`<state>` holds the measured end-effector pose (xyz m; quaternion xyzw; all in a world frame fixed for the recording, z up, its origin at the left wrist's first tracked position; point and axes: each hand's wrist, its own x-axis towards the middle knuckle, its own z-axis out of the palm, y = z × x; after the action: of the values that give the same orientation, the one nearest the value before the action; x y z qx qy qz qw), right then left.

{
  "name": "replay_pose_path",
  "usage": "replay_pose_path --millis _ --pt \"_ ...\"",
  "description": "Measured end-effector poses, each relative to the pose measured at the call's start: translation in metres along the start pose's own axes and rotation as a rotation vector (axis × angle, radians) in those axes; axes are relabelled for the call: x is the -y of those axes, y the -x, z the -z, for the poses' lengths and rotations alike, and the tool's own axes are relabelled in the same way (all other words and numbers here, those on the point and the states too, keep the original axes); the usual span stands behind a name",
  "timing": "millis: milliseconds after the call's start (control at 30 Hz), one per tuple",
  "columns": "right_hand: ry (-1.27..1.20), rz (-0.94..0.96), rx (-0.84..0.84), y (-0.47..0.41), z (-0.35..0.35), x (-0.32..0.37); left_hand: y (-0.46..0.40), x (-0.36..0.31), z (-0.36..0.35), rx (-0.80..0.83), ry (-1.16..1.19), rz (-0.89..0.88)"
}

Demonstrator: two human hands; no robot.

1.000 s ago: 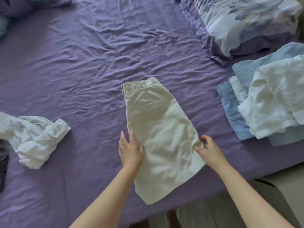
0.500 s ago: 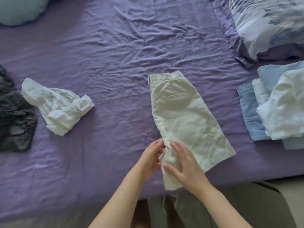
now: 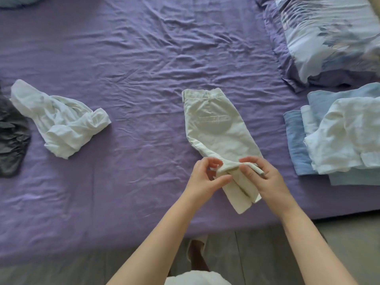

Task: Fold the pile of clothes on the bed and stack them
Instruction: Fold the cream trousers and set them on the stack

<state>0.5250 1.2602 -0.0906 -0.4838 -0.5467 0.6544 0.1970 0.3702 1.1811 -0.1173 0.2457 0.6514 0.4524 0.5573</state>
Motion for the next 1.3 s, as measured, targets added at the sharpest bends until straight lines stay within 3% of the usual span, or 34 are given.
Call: replay_pose_path --millis 133,267,433,600,733,867,933,1033,1167,1300 --pt "0.007 0.025 -0.018 -0.007 0.007 0.004 -0.016 -0.008 -0.016 -0.118 -0.181 -0.121" --pt "0.0 0.06 -0.111 -0.015 0.023 0.007 -0.031 -0.014 -0.013 -0.022 -0.269 -0.22" --pt "0.466 0.195 -0.228 -0.024 0.047 0.007 -0.044 -0.035 0.005 0.129 -0.233 -0.174" --pt "0.13 0.18 -0.114 -0.019 0.047 0.02 -0.041 -0.046 0.016 0.078 -0.395 -0.233" --pt "-0.004 0.176 0.004 -0.011 0.03 0.026 -0.022 -0.036 0.016 0.055 -0.174 -0.101" --pt "-0.049 0.149 0.058 -0.007 0.015 0.017 0.005 -0.005 0.002 -0.136 -0.209 0.14" --pt "-0.053 0.143 0.073 -0.005 0.01 0.013 0.012 0.005 -0.006 -0.185 -0.215 0.177" --pt "-0.051 0.144 0.064 -0.002 0.01 0.013 0.018 0.017 -0.009 -0.148 -0.114 0.2" --pt "-0.071 0.154 0.061 0.003 0.012 0.018 0.036 0.022 0.01 -0.102 0.252 0.184" --pt "-0.157 0.137 0.201 0.02 -0.002 0.02 0.05 0.012 0.03 0.03 0.552 0.12"
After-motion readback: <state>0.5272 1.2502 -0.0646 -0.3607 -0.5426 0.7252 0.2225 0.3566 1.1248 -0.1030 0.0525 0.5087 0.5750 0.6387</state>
